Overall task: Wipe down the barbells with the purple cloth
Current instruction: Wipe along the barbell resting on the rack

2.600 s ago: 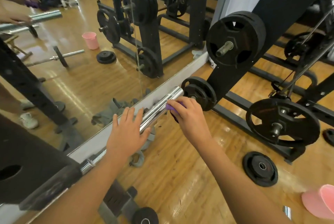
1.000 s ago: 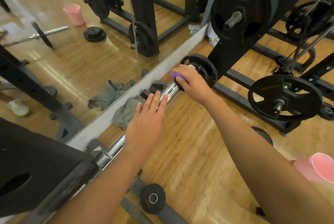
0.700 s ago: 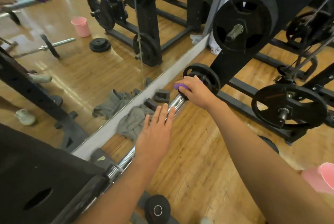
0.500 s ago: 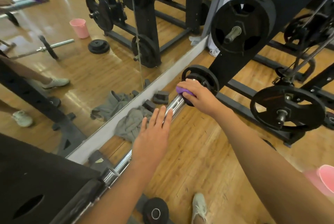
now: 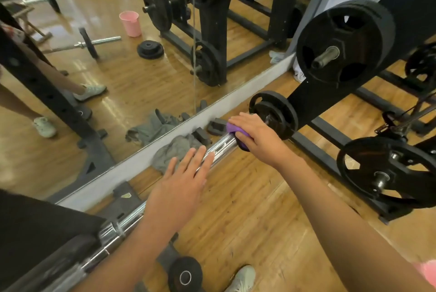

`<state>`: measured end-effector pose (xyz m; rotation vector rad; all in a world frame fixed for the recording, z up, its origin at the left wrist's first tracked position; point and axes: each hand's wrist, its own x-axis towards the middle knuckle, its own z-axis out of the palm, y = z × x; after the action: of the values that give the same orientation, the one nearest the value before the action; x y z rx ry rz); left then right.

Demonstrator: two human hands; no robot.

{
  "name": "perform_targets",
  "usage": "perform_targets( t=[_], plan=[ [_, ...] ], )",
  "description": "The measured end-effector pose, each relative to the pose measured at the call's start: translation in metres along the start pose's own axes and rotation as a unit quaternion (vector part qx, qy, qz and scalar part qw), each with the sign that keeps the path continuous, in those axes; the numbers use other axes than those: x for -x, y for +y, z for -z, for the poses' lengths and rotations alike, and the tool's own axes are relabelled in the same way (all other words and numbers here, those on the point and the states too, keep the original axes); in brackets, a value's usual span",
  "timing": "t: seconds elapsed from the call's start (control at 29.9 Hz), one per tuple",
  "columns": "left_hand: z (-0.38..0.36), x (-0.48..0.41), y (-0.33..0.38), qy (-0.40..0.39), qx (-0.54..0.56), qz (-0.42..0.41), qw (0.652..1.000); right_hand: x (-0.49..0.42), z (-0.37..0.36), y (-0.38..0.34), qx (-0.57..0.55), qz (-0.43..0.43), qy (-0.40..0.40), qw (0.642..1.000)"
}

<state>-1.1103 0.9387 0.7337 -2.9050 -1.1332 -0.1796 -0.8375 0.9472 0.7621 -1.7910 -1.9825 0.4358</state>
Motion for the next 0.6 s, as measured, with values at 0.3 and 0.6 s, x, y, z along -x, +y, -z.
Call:
perform_targets(
  t=[0.3,0.6],
  plan=[
    [-0.002,0.009,0.012,0.0,-0.026,-0.012,1.0,0.015,-0.008,-0.008,0.004,-0.003,0.041,0.999],
    [0.01,0.014,0.021,0.007,0.061,0.029,0.998,0.006,-0.005,-0.023,0.004,-0.025,0.01,1.0]
  ],
)
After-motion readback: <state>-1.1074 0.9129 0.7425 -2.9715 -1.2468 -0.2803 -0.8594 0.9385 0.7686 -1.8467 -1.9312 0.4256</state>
